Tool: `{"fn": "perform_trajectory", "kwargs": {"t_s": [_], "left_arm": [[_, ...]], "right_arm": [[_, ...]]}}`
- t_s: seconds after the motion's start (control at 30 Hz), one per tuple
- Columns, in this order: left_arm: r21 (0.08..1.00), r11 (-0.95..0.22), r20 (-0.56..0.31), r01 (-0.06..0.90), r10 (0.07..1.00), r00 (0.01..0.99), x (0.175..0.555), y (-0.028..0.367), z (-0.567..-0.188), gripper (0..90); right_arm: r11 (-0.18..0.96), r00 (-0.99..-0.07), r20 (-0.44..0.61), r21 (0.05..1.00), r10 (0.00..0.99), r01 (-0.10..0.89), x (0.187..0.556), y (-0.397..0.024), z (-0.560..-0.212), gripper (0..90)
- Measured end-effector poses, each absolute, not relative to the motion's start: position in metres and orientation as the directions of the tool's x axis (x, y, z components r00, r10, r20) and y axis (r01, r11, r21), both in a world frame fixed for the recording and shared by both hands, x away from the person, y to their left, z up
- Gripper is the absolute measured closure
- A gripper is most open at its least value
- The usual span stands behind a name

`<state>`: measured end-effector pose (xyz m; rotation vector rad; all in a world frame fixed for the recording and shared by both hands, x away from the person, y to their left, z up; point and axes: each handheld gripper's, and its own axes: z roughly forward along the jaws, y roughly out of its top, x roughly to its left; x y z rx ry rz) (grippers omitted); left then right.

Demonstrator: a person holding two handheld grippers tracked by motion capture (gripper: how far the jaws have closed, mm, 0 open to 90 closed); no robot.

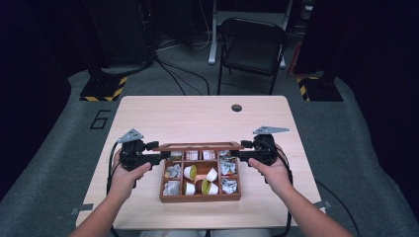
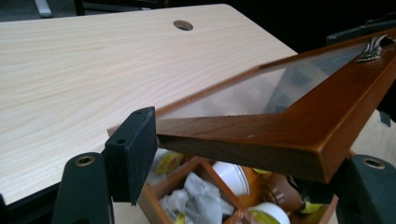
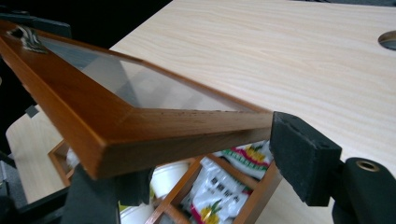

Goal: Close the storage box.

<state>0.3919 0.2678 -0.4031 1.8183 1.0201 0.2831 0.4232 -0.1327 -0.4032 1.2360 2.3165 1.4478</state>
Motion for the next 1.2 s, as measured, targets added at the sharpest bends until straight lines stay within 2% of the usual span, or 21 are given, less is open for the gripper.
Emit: {"fn": "perform_trajectory", "kwargs": {"t_s": [0.23,0.4,0.87,1.2], "left_arm": [[0.848,-0.163,-0.225,0.504,0.751,0.620,0.372,0.267,-0.416,31.6],[0.847,-0.205,-0.183,0.490,0.755,0.630,0.361,0.266,-0.426,31.6],[0.836,-0.194,-0.207,0.513,0.755,0.622,0.341,0.265,-0.442,31.5],[0.830,-0.223,-0.181,0.511,0.760,0.624,0.325,0.263,-0.447,32.0]], "right_arm": [[0.219,-0.672,0.263,0.811,0.692,0.543,0.401,-0.133,-0.413,34.1],[0.231,-0.685,0.245,0.820,0.686,0.524,0.384,-0.134,-0.422,34.2],[0.260,-0.700,0.200,0.831,0.686,0.492,0.359,-0.135,-0.436,35.8],[0.254,-0.687,0.205,0.825,0.697,0.504,0.346,-0.134,-0.447,36.1]]}}
